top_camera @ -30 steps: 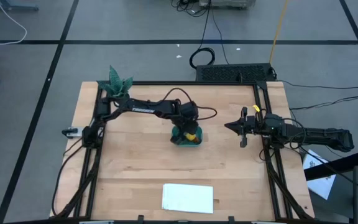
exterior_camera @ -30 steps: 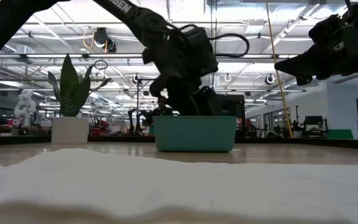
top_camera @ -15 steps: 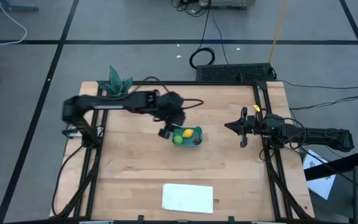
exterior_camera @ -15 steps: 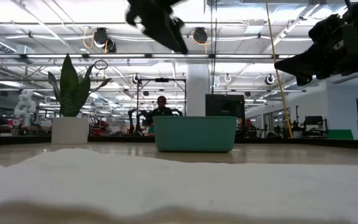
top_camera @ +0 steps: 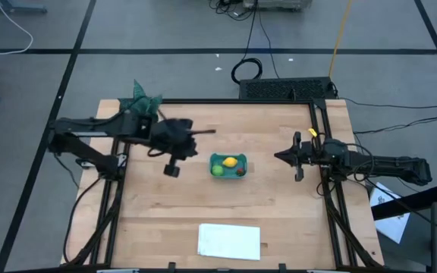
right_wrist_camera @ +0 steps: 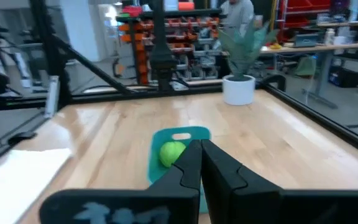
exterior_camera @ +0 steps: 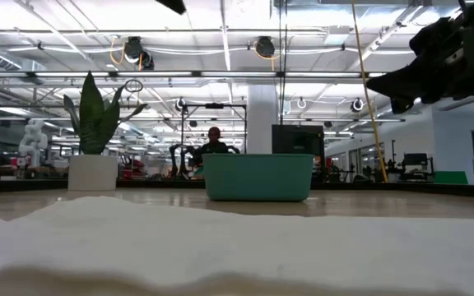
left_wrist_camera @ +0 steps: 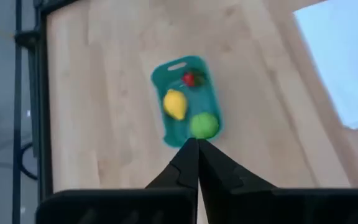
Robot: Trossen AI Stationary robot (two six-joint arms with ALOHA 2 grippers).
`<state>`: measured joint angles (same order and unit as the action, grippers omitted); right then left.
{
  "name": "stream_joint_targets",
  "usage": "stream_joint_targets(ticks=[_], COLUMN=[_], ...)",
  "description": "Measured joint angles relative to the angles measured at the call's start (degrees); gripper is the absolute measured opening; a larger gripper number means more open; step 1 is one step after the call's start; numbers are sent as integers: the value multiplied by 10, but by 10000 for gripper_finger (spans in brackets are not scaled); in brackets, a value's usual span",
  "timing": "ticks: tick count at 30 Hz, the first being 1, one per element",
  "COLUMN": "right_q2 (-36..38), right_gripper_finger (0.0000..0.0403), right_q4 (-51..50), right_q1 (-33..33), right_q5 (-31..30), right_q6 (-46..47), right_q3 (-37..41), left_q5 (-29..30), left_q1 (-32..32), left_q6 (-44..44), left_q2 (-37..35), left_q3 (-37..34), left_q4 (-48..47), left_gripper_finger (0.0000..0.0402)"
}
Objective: Pick and placing Produce into tupperware
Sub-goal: Return to Home Position
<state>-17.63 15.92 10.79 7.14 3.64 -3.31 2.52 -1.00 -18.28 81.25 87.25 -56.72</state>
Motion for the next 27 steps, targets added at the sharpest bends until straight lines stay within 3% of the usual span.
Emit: stream_joint_targets(ticks=[3,8,20,27], right_q2=[8,21,44,51], right_gripper_finger=[0,0,0,0], right_q4=[5,6,1,0], right_q1=[0,0,0,0], right_q5=[16,21,37,37], right_q6=[4,8,19,35], right_q3=[0,0,-1,-1], left_q5=[1,-6,-77,-48], left_q1=[-29,-53,-7,4], left_q6=[4,-2,40,115], left_q2=[-31,-104,-333,-420], left_q3=[-29,-144,-491,-656], left_q4=[18,166,571,740], left_gripper_finger=[3,1,0,0])
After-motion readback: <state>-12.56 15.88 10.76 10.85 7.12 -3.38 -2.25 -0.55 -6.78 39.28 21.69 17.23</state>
